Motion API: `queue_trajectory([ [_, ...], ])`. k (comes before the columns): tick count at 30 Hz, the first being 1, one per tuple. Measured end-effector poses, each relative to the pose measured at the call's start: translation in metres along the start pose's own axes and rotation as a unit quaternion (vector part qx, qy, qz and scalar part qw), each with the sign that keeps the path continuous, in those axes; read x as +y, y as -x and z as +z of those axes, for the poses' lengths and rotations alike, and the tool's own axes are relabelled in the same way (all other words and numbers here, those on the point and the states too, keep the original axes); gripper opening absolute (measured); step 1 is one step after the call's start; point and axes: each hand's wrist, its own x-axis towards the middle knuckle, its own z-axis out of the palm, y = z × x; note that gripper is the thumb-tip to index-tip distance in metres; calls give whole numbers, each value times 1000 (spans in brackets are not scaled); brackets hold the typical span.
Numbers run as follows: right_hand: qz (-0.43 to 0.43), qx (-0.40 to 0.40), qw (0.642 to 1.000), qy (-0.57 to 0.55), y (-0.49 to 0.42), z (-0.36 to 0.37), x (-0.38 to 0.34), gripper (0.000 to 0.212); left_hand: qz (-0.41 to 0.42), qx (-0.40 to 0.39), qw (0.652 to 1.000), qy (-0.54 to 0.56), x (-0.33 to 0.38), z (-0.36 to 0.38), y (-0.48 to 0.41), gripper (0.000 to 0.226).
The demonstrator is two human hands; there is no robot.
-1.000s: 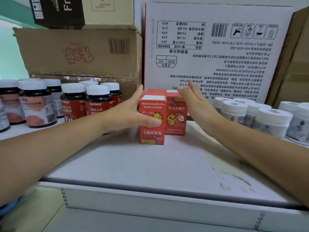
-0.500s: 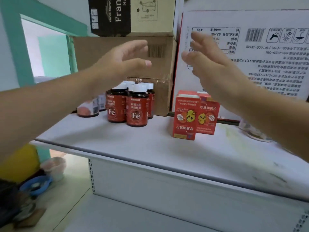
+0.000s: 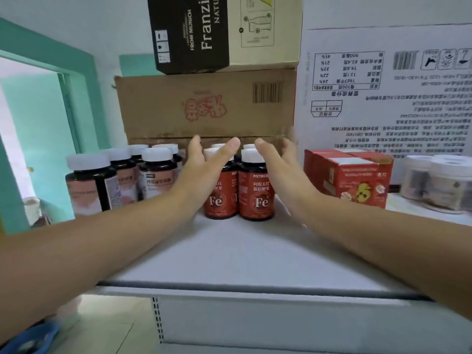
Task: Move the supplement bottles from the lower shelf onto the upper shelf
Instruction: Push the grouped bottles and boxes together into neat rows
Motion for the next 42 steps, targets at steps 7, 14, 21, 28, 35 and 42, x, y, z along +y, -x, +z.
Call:
queue_trajectory([
  [7, 13, -59, 998, 22, -9, -2, 21, 83, -26, -31, 995, 95, -18, -3, -16, 101],
  [14, 5, -101, 995, -19, -13, -5, 30, 71, -56, -152, 971, 177, -30, -10, -18, 73],
  [21, -23, -115, 993, -32, -15, -7, 33, 50, -84, -167, 964, 189, -32, -9, -15, 76],
  [28, -39, -91, 994, -41, -18, -6, 36, 48, -96, -163, 965, 183, -30, -10, -12, 84],
  [35, -29, -80, 995, -45, -19, -6, 37, 51, -87, -134, 975, 155, -29, -6, -11, 89],
  [42, -16, -74, 996, -47, -19, -4, 37, 50, -76, -110, 985, 113, -30, -4, -12, 89],
])
